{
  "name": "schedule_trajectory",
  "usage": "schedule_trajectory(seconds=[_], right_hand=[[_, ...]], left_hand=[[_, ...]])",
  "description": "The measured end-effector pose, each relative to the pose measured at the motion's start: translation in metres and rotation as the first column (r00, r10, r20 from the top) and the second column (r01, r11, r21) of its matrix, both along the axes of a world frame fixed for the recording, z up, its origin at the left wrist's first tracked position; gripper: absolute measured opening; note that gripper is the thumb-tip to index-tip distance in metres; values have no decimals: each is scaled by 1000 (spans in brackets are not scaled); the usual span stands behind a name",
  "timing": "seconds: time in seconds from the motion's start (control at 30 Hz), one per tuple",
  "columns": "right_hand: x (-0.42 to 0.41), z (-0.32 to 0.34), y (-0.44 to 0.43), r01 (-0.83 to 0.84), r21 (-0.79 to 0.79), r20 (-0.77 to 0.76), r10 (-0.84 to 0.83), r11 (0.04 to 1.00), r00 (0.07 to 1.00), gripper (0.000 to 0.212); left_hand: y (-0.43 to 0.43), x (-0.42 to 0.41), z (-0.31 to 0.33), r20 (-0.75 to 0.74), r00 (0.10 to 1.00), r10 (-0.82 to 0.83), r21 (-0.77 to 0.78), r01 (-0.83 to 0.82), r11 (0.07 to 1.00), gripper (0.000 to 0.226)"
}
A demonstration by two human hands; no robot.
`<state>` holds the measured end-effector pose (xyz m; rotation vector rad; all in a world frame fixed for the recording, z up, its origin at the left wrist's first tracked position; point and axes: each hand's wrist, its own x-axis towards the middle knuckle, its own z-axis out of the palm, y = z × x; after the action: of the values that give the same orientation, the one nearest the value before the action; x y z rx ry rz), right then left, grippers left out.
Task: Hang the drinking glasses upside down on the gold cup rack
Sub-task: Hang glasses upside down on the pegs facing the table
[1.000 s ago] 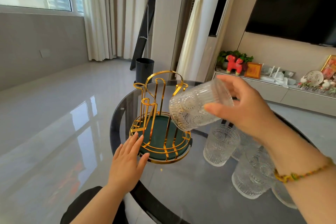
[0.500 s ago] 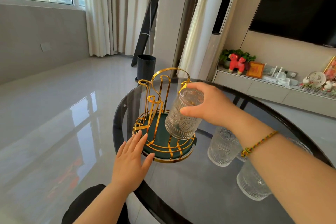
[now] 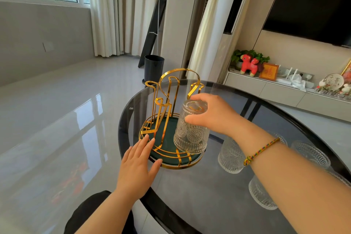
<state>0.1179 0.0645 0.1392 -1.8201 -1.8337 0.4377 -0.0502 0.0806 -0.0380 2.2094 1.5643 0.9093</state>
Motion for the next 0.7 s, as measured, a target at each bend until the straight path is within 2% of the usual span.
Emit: schedule_trajectory(seconds=[0.2, 0.33, 0.4, 0.47, 0.57, 0.63, 0.7], right_hand=[[1, 2, -9, -2, 24, -39, 3, 1000, 999, 66], [11, 0, -41, 100, 147, -149, -78, 984, 986, 60], [17, -12, -68, 137, 190, -179, -103, 972, 978, 54], [21, -30, -99, 164, 214, -220, -116, 963, 969, 45], [28, -62, -142, 274, 222, -314, -198, 936, 929, 41], [33, -84, -162, 369, 180, -388, -279, 912, 879, 39], [39, -103, -174, 470, 126, -469, -365, 874, 804, 32]], left_hand=[[-4, 0, 6, -10, 1000, -23, -39, 23, 999, 62], [-14, 0, 15, -20, 999, -41, -60, 40, 997, 60], [-26, 1, 19, -31, 997, -67, -21, 66, 998, 54], [-42, 5, 22, -47, 992, -120, 80, 124, 989, 42], [-63, 16, 27, -133, 971, -197, 231, 224, 947, 33], [-72, 26, 31, -158, 954, -255, 246, 288, 925, 32], [-78, 37, 30, -168, 928, -331, 187, 360, 914, 30]])
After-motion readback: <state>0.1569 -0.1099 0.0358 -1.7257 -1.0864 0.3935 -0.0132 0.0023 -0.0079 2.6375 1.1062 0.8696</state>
